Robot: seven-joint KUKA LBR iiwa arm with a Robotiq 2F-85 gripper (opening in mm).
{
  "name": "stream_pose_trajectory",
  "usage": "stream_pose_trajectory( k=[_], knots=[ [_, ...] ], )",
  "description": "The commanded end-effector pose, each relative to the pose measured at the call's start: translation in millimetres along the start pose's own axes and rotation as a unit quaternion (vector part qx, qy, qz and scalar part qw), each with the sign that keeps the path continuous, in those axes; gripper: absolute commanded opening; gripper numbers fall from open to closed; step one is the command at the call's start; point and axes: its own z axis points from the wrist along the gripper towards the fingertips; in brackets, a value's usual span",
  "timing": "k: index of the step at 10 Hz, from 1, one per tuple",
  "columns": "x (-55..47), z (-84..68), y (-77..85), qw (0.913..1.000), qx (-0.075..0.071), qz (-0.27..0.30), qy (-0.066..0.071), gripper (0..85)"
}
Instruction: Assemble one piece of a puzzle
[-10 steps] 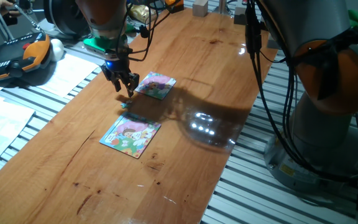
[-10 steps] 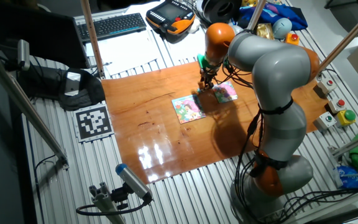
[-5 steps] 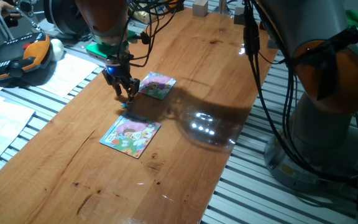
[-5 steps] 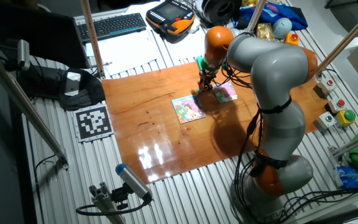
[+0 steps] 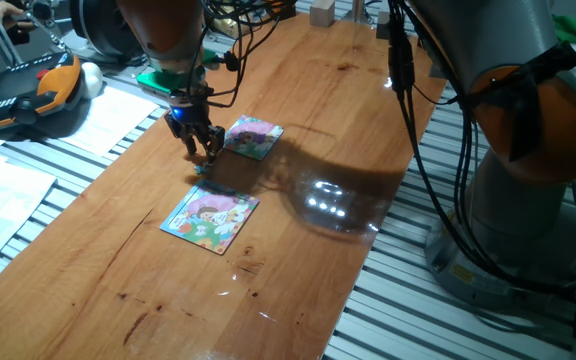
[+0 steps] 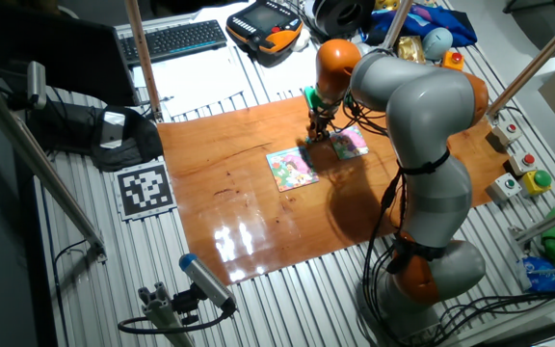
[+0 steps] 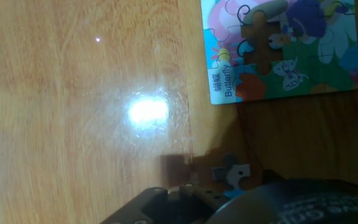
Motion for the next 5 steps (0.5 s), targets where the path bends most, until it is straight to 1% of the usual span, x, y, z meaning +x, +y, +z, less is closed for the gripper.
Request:
stream_pose_trajectory(
  k=[1, 3, 5],
  knots=[
    [-0.5, 0.5, -0.3, 1.0, 0.0, 0.0, 0.0, 51.0],
    [-1.3, 2.3, -1.6, 1.0, -0.003, -0.002, 0.001, 51.0],
    [-1.2, 4.9, -2.0, 1.0, -0.008, -0.005, -0.001, 51.0]
  ],
)
